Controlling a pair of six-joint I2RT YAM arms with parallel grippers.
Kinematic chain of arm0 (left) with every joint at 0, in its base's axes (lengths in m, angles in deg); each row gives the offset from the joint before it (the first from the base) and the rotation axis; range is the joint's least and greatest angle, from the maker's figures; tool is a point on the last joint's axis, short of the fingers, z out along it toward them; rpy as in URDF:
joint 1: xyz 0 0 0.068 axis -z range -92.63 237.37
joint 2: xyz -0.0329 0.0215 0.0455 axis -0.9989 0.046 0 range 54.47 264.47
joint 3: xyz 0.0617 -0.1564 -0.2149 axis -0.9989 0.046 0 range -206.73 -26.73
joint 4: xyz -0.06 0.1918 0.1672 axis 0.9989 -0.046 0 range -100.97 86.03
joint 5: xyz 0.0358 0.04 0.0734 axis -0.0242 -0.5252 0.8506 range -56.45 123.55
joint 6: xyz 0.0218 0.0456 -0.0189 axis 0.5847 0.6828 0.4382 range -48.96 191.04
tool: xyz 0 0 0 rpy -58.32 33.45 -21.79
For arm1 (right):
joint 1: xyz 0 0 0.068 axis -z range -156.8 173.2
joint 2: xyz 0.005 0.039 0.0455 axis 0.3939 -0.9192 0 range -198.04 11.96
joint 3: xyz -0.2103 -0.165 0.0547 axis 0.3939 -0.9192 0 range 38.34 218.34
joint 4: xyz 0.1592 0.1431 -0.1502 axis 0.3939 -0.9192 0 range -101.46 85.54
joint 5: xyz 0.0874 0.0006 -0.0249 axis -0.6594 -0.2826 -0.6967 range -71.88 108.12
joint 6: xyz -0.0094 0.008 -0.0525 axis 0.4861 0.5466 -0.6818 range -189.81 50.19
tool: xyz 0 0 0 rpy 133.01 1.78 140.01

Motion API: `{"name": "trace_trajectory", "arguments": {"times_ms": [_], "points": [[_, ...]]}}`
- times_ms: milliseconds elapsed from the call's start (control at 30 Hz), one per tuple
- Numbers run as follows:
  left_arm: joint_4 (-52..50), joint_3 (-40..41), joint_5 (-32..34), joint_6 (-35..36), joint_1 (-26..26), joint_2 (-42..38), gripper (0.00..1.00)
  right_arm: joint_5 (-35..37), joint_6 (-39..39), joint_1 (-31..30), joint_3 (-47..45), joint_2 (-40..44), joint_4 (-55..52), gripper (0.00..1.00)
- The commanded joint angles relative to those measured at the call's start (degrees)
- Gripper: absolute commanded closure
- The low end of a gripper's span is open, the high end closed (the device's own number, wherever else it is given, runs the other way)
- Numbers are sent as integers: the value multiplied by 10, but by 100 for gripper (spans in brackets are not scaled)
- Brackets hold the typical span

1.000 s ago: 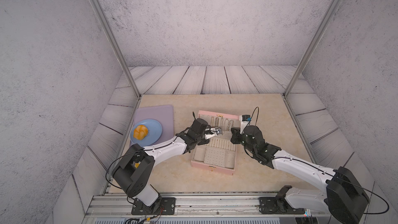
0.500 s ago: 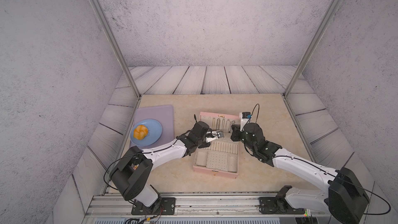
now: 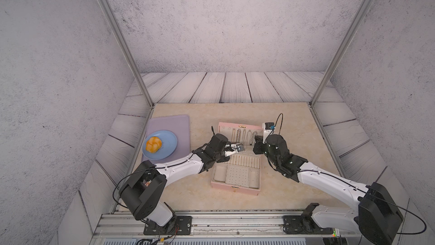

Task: Put jewelry chain into jewelry box
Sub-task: Adjust the necklace in the storage slot.

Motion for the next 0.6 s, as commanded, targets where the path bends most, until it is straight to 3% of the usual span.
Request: {"name": "trace_trajectory", "arguments": {"times_ms": [0, 567], "points": [[-11, 9, -20, -2, 9, -10, 100, 17, -6, 2, -11, -13, -11, 100], [-10, 7, -11, 0, 9, -8, 100, 8, 2, 2, -25, -55, -8, 100]]}}
